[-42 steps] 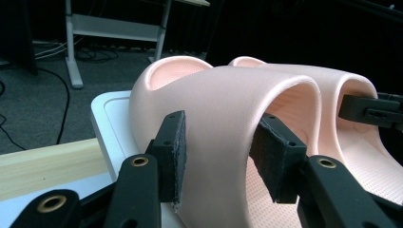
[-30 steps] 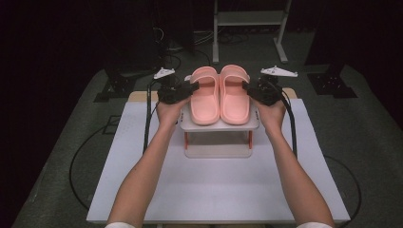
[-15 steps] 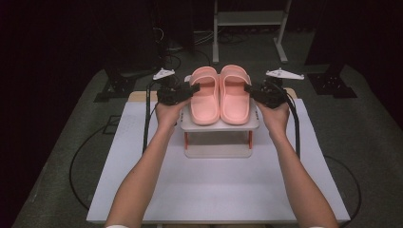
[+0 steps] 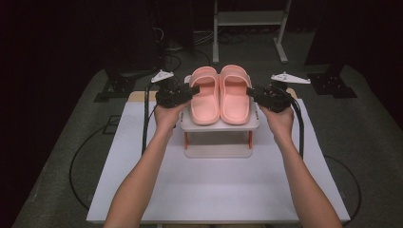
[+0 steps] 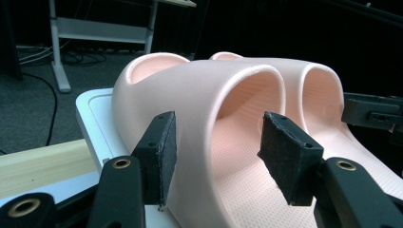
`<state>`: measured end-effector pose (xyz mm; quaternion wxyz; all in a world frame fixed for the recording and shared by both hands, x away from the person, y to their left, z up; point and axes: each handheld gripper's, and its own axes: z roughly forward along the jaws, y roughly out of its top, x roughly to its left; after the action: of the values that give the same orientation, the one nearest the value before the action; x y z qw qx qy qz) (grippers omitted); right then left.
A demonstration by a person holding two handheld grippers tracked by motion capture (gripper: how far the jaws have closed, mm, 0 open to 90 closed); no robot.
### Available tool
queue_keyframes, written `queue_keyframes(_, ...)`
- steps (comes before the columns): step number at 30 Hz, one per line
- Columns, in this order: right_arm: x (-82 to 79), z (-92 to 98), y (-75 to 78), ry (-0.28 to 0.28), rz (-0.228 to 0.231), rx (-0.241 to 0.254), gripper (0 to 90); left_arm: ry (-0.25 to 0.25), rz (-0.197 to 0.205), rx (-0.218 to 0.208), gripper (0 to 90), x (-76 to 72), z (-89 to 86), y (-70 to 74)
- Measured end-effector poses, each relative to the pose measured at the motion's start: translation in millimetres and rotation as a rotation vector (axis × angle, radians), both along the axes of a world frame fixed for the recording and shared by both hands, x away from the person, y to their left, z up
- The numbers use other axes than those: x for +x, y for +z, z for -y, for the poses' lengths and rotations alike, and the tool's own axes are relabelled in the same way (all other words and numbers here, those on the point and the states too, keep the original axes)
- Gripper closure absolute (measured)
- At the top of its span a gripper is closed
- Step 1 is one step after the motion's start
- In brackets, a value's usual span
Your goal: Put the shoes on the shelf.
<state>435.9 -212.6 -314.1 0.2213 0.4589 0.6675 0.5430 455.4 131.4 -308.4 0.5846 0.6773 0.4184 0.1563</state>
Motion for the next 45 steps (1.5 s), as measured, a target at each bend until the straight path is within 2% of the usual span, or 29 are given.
queue_keyframes(10,-9.8,4.5,1.9,0.024,-0.001,0.0,56.9,-0.013,0.009,-0.012,46.2,-12.0,-4.4,-1.9)
queue_keyframes(12,-10.9,4.5,1.8,0.027,0.011,0.0,57.0,-0.017,0.004,-0.008,46.2,-13.7,-5.7,-2.5)
queue_keyframes(14,-11.5,4.6,0.8,0.03,0.009,-0.003,57.0,-0.015,0.009,-0.025,46.1,-16.0,-6.7,-2.8)
queue_keyframes(20,-15.4,4.4,-3.0,0.039,0.002,0.007,55.6,-0.027,0.01,-0.022,45.2,-20.6,-8.4,-4.3)
queue_keyframes(21,-17.1,4.0,-3.3,0.041,-0.002,0.009,55.1,-0.038,0.009,-0.032,45.1,-22.8,-9.3,-5.4)
queue_keyframes(23,-19.3,4.1,-3.9,0.042,0.008,0.004,55.0,-0.045,0.016,-0.019,44.9,-25.6,-9.4,-5.2)
queue_keyframes(25,-21.6,4.8,-3.8,0.046,-0.001,0.009,54.6,-0.052,0.027,-0.026,44.7,-28.1,-9.6,-4.7)
queue_keyframes(27,-23.4,5.8,-4.2,0.048,0.014,0.012,54.6,-0.055,0.029,-0.03,44.5,-30.4,-10.3,-4.4)
queue_keyframes(33,-30.6,7.8,-4.7,0.055,0.02,0.012,54.3,-0.064,0.037,-0.042,43.2,-37.4,-11.3,-4.0)
queue_keyframes(45,-43.3,10.0,-5.6,0.074,0.034,0.023,51.2,-0.092,0.049,-0.037,39.7,-48.7,-10.0,-2.4)
